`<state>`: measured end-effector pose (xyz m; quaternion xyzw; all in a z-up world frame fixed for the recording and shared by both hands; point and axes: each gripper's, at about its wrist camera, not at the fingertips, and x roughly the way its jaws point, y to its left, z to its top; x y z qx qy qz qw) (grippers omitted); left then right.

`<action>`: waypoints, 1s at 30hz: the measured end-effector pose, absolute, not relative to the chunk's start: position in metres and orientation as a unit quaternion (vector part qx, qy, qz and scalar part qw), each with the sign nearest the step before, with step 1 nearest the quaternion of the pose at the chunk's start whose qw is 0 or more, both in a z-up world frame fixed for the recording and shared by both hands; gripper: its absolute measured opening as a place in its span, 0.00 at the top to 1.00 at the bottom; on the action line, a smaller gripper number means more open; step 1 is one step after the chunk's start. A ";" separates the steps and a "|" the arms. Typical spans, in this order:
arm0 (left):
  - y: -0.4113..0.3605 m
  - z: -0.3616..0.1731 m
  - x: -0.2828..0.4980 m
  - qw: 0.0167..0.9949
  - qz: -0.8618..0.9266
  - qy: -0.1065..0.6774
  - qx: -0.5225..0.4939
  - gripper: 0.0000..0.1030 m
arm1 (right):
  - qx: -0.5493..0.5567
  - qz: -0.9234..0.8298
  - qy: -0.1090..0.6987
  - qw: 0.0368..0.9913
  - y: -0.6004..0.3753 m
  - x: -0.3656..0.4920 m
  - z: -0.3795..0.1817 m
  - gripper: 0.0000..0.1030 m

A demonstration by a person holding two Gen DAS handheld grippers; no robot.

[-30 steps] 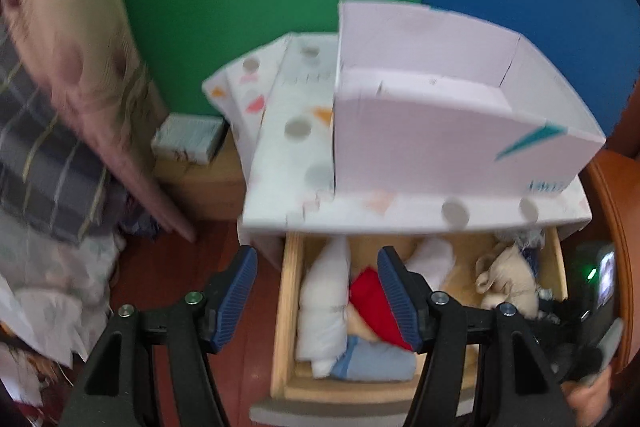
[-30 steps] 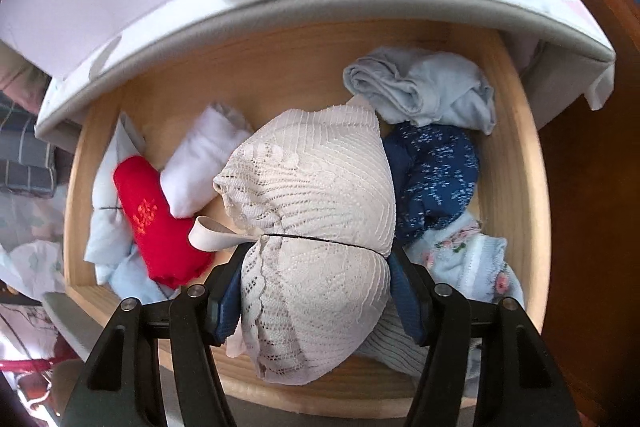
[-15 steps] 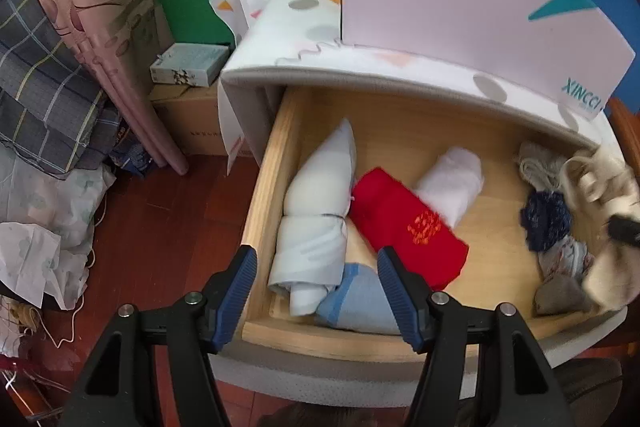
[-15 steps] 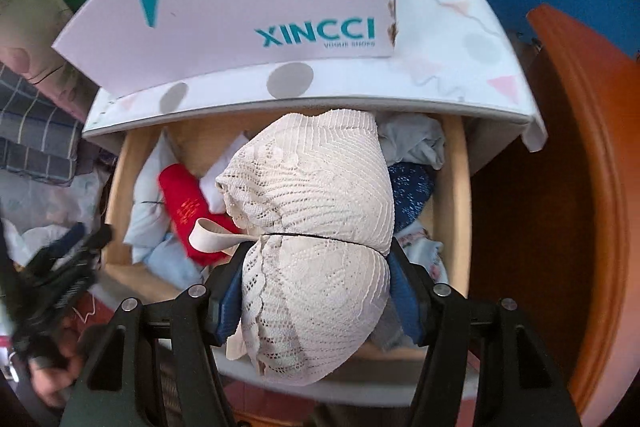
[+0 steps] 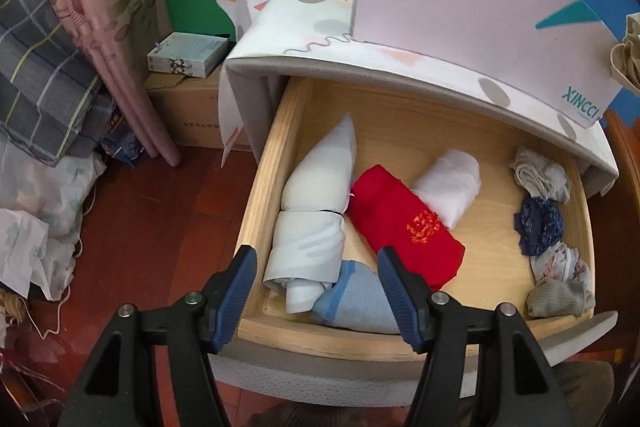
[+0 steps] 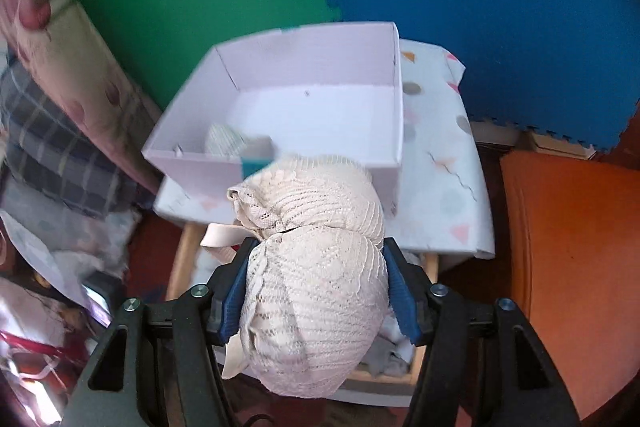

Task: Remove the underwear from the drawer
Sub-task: 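Carry the cream bra with the right gripper into the pink box and release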

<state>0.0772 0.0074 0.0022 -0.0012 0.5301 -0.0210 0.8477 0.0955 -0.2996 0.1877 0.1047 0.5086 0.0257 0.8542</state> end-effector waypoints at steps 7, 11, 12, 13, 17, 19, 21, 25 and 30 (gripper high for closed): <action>0.017 0.003 0.079 0.848 -0.011 0.530 -0.029 0.38 | 0.110 0.020 0.466 0.878 -0.295 0.149 0.223 0.56; 0.016 0.003 0.077 0.846 -0.003 0.531 -0.054 0.38 | 0.141 0.006 0.456 0.879 -0.286 0.208 0.221 0.63; 0.014 0.004 0.076 0.847 -0.004 0.528 -0.052 0.38 | 0.142 0.005 0.458 0.878 -0.282 0.223 0.220 0.64; 0.011 0.006 0.074 0.854 0.001 0.520 -0.034 0.38 | 0.148 0.010 0.471 0.869 -0.279 0.242 0.217 0.65; 0.011 0.007 0.074 0.857 -0.002 0.514 -0.020 0.38 | 0.126 0.008 0.493 0.861 -0.264 0.293 0.200 0.66; 0.016 0.007 0.075 0.856 -0.005 0.515 -0.040 0.38 | 0.131 0.007 0.504 0.853 -0.264 0.309 0.184 0.67; 0.020 0.007 0.074 0.858 -0.004 0.513 -0.044 0.38 | 0.121 -0.007 0.515 0.849 -0.265 0.321 0.167 0.68; 0.026 0.007 0.076 0.855 -0.008 0.516 -0.057 0.38 | 0.121 -0.023 0.528 0.840 -0.274 0.334 0.142 0.69; 0.027 0.006 0.076 0.854 -0.011 0.516 -0.067 0.38 | 0.119 -0.037 0.525 0.842 -0.280 0.341 0.135 0.68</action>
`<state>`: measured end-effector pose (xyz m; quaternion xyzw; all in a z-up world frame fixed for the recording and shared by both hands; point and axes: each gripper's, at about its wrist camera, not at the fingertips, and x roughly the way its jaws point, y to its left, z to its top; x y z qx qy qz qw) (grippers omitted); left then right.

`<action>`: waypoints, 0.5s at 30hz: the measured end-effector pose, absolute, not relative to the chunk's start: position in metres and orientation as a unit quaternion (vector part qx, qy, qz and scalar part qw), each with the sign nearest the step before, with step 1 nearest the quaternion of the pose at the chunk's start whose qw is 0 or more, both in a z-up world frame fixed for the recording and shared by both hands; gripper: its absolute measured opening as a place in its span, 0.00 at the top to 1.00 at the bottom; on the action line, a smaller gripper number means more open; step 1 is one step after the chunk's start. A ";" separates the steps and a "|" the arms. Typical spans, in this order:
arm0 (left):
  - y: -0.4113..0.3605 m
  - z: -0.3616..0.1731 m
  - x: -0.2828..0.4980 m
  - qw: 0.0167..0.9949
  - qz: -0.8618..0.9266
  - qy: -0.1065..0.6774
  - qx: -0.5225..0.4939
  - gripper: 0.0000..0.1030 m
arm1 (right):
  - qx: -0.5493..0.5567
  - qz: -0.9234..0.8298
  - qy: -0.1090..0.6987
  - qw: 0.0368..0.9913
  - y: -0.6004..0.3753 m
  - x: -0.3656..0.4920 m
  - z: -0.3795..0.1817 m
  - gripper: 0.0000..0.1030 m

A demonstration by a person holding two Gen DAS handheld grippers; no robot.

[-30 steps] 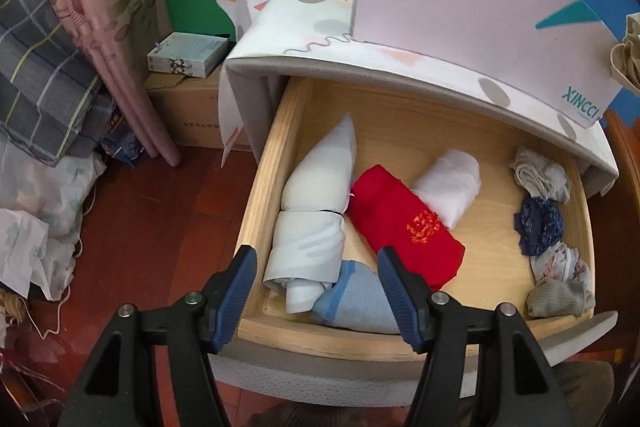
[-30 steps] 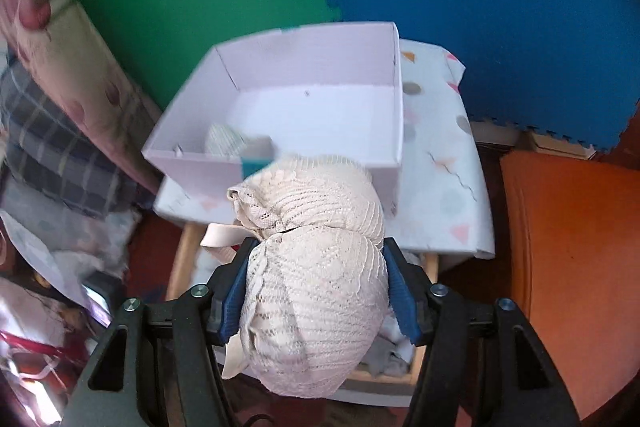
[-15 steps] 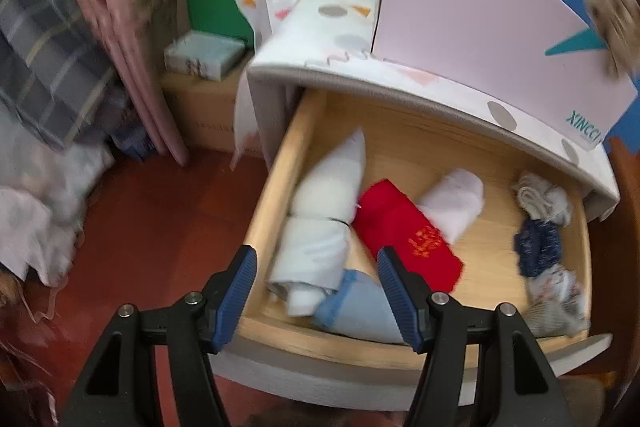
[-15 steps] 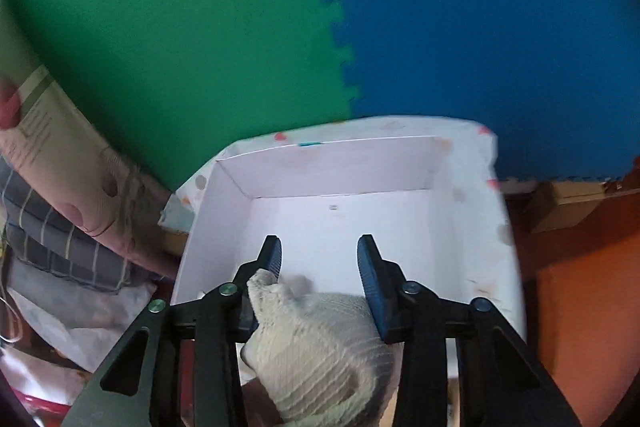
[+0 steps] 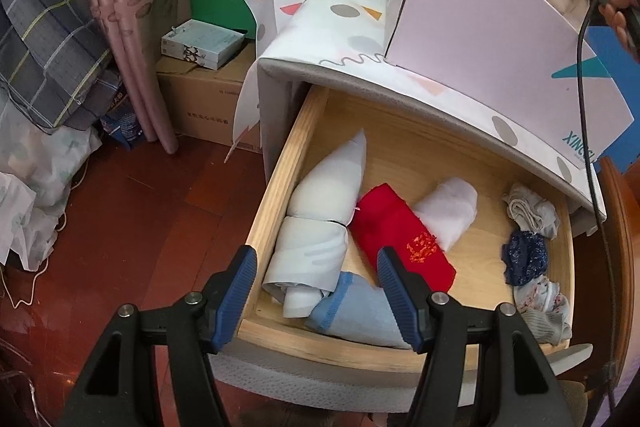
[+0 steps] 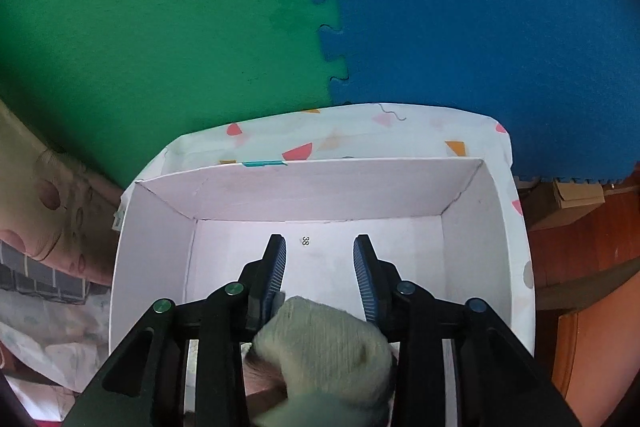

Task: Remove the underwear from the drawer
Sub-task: 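Carry the cream bra with the right gripper into the pink box and release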

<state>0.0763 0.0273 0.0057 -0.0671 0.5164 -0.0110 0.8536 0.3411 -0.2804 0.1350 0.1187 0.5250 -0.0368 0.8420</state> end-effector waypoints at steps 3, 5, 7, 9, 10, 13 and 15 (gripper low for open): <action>0.026 0.006 0.076 0.854 -0.013 0.516 -0.063 0.38 | 0.115 -0.036 0.523 0.844 -0.280 0.341 0.135 0.67; 0.026 0.005 0.077 0.853 -0.013 0.518 -0.063 0.38 | 0.115 -0.036 0.520 0.845 -0.279 0.339 0.137 0.67; 0.026 0.004 0.077 0.852 -0.011 0.520 -0.062 0.38 | 0.108 -0.036 0.523 0.845 -0.278 0.336 0.140 0.67; 0.026 0.004 0.077 0.852 -0.010 0.520 -0.063 0.38 | 0.102 -0.038 0.522 0.846 -0.277 0.329 0.146 0.67; 0.026 0.004 0.077 0.852 -0.010 0.520 -0.065 0.38 | 0.100 -0.037 0.521 0.847 -0.277 0.325 0.150 0.67; 0.024 0.004 0.076 0.852 -0.010 0.521 -0.060 0.38 | 0.096 -0.040 0.513 0.852 -0.280 0.312 0.166 0.65; 0.023 0.005 0.075 0.853 -0.009 0.519 -0.056 0.38 | 0.092 -0.039 0.508 0.855 -0.282 0.304 0.177 0.65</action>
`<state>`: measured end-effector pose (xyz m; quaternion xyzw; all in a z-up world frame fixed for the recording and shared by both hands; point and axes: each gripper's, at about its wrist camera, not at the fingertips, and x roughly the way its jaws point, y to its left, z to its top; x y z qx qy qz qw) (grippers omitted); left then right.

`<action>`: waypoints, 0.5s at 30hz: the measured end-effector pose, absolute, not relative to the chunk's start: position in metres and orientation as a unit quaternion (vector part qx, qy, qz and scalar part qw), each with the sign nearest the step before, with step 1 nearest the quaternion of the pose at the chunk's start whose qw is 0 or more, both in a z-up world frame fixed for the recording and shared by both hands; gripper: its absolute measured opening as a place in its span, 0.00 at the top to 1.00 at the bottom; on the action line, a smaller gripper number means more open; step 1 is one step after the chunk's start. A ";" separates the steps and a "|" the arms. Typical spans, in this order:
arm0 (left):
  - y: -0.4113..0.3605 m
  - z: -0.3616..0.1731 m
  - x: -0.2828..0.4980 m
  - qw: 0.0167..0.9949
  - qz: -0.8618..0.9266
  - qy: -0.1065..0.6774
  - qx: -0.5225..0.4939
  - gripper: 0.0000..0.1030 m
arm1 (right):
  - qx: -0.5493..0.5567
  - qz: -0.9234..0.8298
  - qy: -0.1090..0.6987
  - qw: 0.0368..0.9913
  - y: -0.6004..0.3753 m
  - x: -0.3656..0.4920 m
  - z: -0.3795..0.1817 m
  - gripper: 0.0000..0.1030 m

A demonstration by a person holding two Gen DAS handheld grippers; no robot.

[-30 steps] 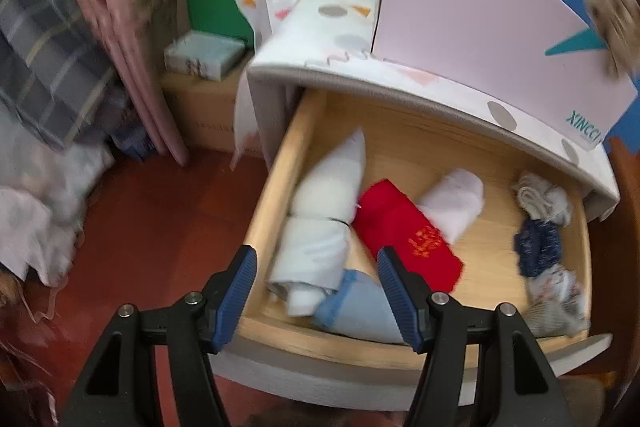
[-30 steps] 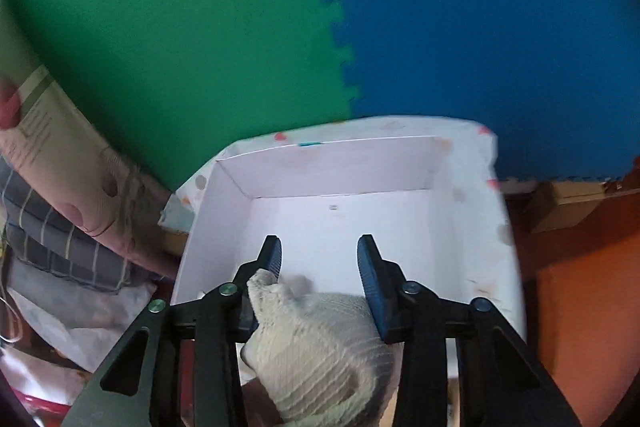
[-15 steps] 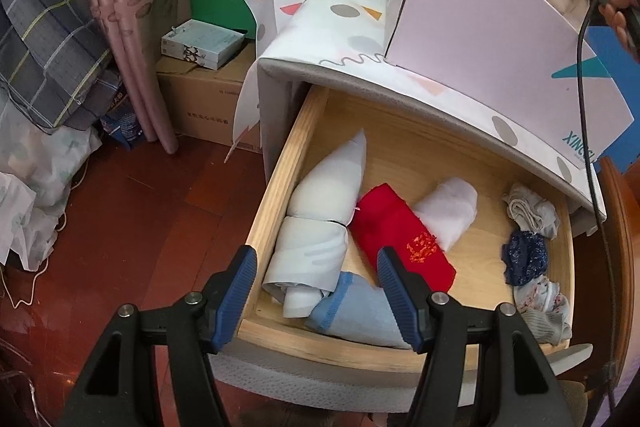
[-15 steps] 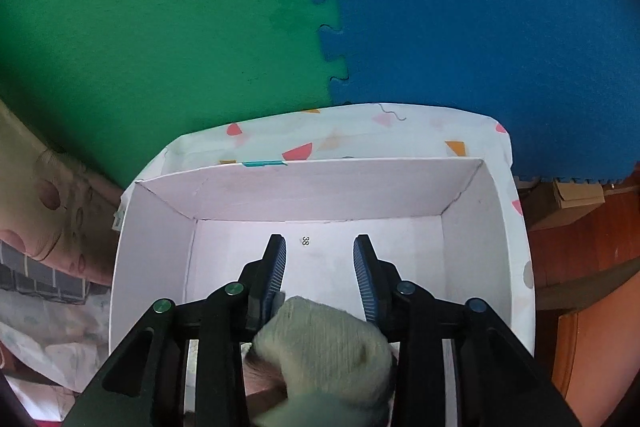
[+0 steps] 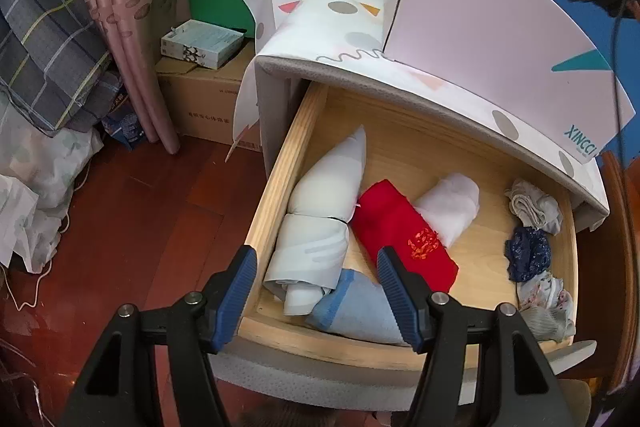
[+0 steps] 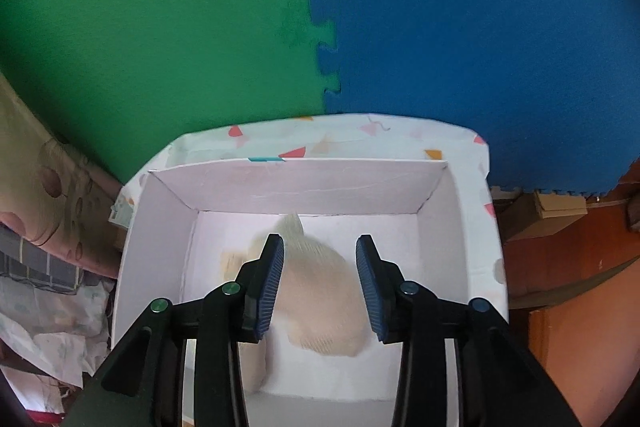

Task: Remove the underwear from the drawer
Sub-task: 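Carry the cream bra with the right gripper into the pink box and release, then lower the right gripper into the drawer and grasp the grey knit sock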

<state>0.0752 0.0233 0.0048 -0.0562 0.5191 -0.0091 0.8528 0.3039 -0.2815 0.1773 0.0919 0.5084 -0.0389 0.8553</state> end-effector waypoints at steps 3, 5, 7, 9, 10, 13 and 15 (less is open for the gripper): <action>0.023 0.006 0.074 0.854 -0.006 0.517 -0.050 0.38 | 0.090 -0.023 0.515 0.852 -0.284 0.282 0.187 0.61; 0.023 0.005 0.075 0.852 -0.010 0.521 -0.051 0.38 | 0.081 -0.017 0.525 0.847 -0.284 0.266 0.186 0.61; 0.023 0.005 0.075 0.851 -0.013 0.522 -0.052 0.38 | 0.075 -0.006 0.541 0.837 -0.286 0.244 0.180 0.61; 0.021 0.004 0.075 0.850 -0.019 0.524 -0.052 0.38 | 0.072 -0.001 0.561 0.825 -0.290 0.225 0.172 0.61; 0.020 0.004 0.075 0.849 -0.023 0.525 -0.051 0.38 | 0.068 0.000 0.573 0.817 -0.293 0.212 0.165 0.61; 0.017 0.001 0.078 0.845 -0.032 0.532 -0.046 0.38 | 0.054 0.003 0.609 0.791 -0.301 0.181 0.144 0.61; 0.015 -0.001 0.079 0.841 -0.036 0.538 -0.043 0.38 | 0.048 0.007 0.634 0.772 -0.304 0.162 0.129 0.60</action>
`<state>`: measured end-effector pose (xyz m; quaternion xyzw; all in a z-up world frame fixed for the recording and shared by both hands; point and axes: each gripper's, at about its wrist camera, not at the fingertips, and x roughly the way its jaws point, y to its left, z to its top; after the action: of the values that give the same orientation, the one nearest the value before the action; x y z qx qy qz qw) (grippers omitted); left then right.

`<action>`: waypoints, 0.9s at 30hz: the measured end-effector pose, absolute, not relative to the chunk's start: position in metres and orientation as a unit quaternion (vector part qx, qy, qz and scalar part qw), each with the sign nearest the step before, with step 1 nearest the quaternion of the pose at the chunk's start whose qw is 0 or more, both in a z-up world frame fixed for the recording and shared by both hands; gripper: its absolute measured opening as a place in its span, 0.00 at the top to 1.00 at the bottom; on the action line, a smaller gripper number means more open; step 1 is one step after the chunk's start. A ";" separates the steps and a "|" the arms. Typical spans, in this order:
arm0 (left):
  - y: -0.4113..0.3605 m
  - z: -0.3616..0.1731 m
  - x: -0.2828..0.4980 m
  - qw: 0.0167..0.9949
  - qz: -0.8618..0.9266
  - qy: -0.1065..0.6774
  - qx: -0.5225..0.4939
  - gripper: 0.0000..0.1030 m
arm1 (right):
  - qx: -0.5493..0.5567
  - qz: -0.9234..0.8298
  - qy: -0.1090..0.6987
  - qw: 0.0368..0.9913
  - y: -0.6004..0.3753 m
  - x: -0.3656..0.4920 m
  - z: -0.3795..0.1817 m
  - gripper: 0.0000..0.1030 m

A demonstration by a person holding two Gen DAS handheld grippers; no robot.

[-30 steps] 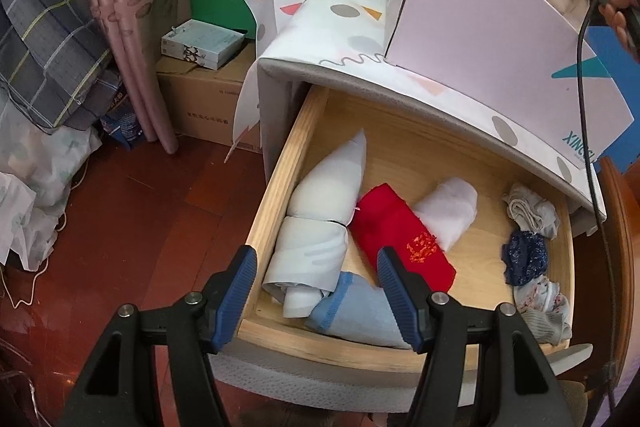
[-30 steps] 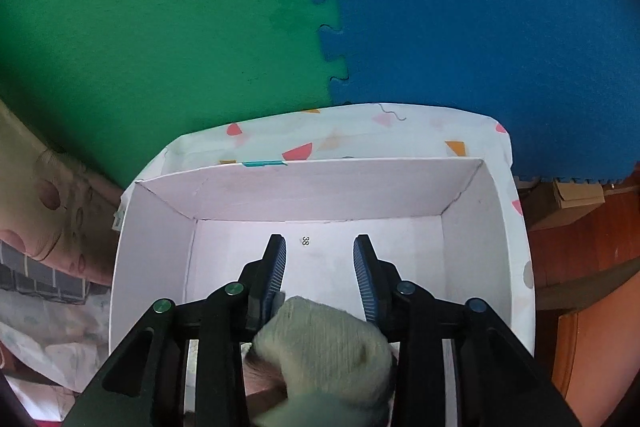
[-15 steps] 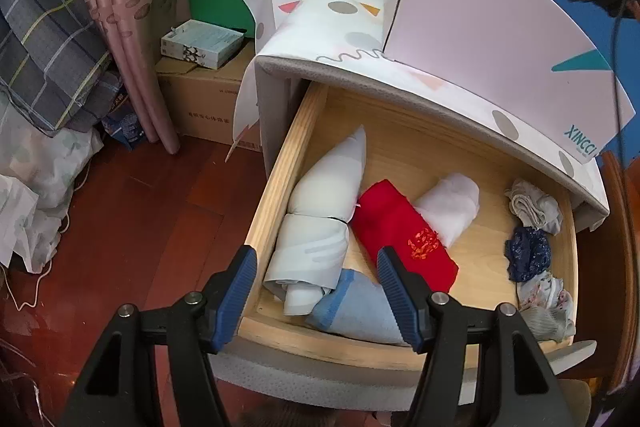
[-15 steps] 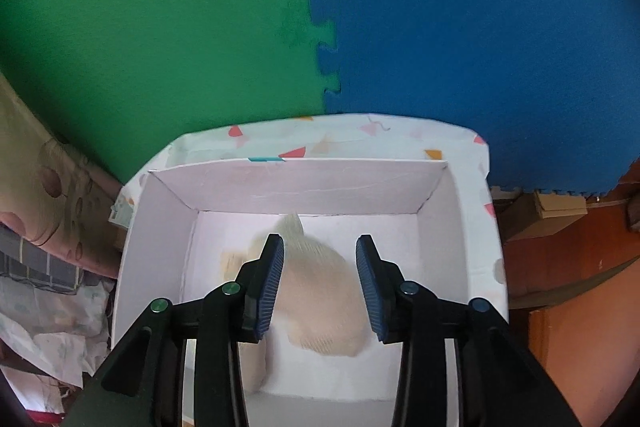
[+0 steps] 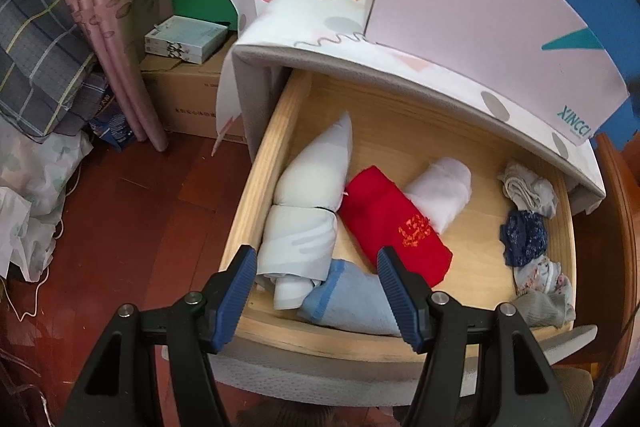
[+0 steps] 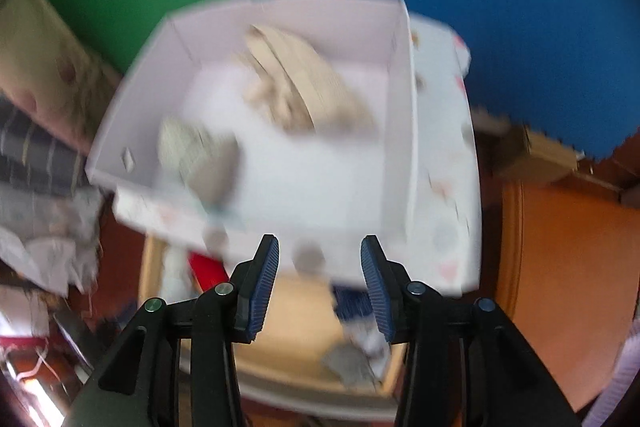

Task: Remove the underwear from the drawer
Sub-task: 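Lower the right gripper into the drawer and grasp the grey knit sock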

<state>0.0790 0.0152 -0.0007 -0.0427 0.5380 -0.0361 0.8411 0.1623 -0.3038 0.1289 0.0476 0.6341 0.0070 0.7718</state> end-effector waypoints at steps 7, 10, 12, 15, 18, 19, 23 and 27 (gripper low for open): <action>0.013 -0.003 0.079 0.838 -0.036 0.544 -0.035 0.38 | 0.032 0.016 0.733 0.680 -0.311 0.105 0.040 0.57; 0.015 -0.004 0.080 0.836 -0.036 0.546 -0.039 0.38 | 0.021 0.021 0.761 0.648 -0.308 0.091 0.005 0.56; 0.016 -0.004 0.080 0.836 -0.035 0.546 -0.040 0.38 | 0.011 0.026 0.776 0.630 -0.306 0.082 -0.015 0.55; 0.017 -0.004 0.081 0.834 -0.037 0.548 -0.042 0.38 | -0.010 0.032 0.795 0.605 -0.298 0.078 -0.042 0.55; 0.017 -0.005 0.081 0.833 -0.038 0.550 -0.043 0.38 | -0.031 0.037 0.806 0.590 -0.290 0.077 -0.060 0.47; 0.016 -0.005 0.082 0.833 -0.038 0.551 -0.042 0.38 | -0.040 0.037 0.808 0.587 -0.288 0.078 -0.066 0.42; 0.017 -0.006 0.083 0.830 -0.039 0.554 -0.044 0.38 | -0.069 0.032 0.822 0.564 -0.283 0.075 -0.088 0.40; 0.017 -0.008 0.084 0.828 -0.040 0.557 -0.049 0.38 | -0.054 0.021 0.830 0.554 -0.288 0.071 -0.104 0.40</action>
<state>0.0840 0.0173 -0.0077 -0.0488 0.5573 -0.0400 0.8279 0.0713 -0.2882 -0.1036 -0.0542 0.8303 0.0208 0.5543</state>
